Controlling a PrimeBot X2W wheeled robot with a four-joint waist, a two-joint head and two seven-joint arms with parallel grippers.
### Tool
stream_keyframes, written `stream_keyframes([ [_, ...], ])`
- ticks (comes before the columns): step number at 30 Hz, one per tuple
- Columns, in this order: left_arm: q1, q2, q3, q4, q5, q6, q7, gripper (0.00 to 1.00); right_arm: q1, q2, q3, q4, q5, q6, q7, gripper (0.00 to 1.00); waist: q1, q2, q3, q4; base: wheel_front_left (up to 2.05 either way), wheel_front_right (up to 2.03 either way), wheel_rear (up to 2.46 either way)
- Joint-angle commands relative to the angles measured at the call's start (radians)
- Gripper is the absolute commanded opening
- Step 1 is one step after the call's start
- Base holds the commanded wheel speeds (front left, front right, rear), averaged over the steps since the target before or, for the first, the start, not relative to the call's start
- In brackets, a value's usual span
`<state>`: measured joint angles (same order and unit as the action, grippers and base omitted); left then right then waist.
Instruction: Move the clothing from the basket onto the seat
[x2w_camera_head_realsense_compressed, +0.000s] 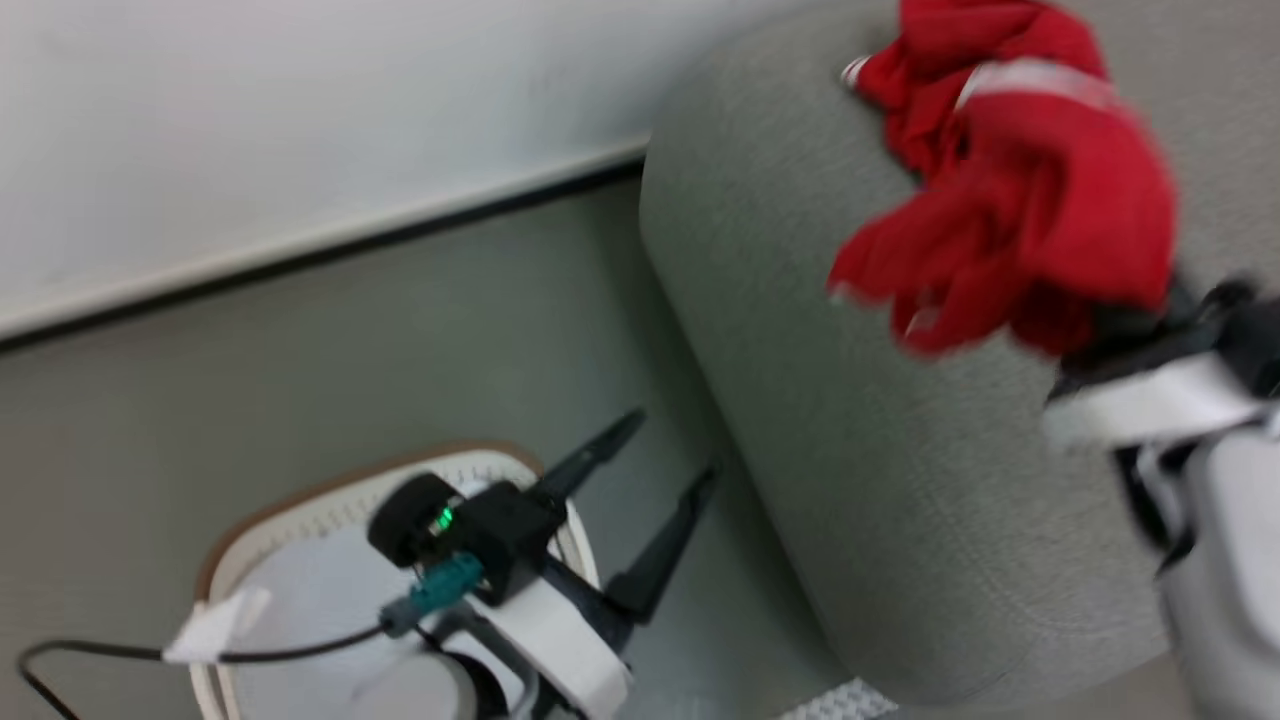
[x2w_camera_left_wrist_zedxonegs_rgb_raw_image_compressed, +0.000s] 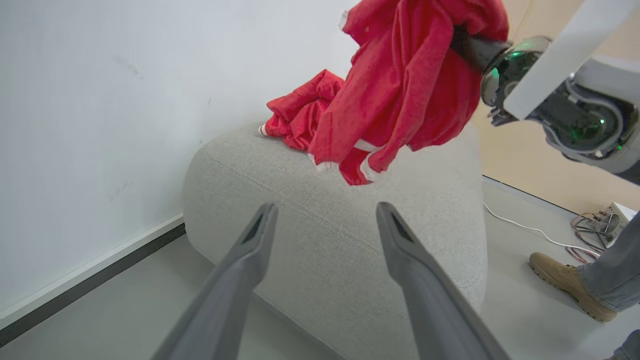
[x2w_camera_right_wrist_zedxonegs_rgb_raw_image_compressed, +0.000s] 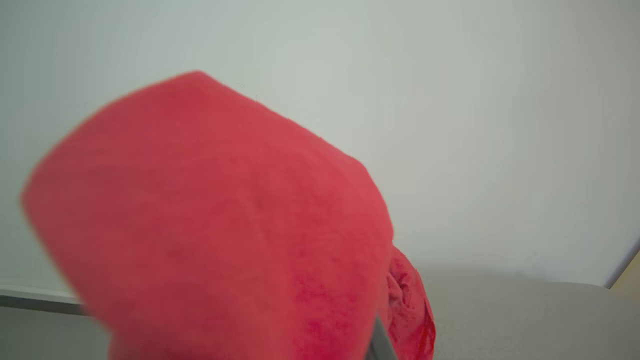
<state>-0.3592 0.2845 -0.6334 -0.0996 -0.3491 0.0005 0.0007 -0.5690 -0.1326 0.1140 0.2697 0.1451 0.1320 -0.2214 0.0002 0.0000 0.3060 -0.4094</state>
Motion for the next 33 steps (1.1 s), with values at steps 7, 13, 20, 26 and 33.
stream_keyframes([
  [7, -0.111, 0.062, 0.072, -0.071, 0.03, 0.009, 0.017, 1.0, -0.366, -0.111, -0.189, 0.122, -0.025, -0.003, 0.018, 0.0, -0.0002, 0.0, 0.252, 0.117, 0.0, 0.0, 0.0],
  [13, -0.15, 0.071, 0.105, -0.104, 0.032, 0.022, 0.002, 1.0, -0.588, -0.255, -0.357, 0.245, -0.071, -0.003, 0.088, 0.0, -0.0002, 0.0, 0.328, 0.174, 0.0, 0.0, 0.0],
  [20, -0.091, 0.098, 0.127, -0.124, 0.014, 0.043, -0.012, 1.0, -0.705, -0.343, -0.544, 0.408, -0.164, -0.003, 0.127, 0.0, -0.0002, 0.0, 0.391, 0.223, 0.0, 0.0, 0.0],
  [26, -0.049, 0.118, 0.139, -0.14, 0.011, 0.059, -0.018, 1.0, -0.663, -0.3, -0.684, 0.529, -0.251, -0.003, 0.1, 0.0, -0.0002, 0.0, 0.421, 0.243, 0.0, 0.0, 0.0],
  [33, 0.003, 0.145, 0.158, -0.152, 0.001, 0.084, -0.02, 1.0, -0.624, -0.203, -0.845, 0.651, -0.399, -0.003, 0.059, 0.0, -0.0002, 0.0, 0.415, 0.243, 0.0, 0.0, 0.0],
])
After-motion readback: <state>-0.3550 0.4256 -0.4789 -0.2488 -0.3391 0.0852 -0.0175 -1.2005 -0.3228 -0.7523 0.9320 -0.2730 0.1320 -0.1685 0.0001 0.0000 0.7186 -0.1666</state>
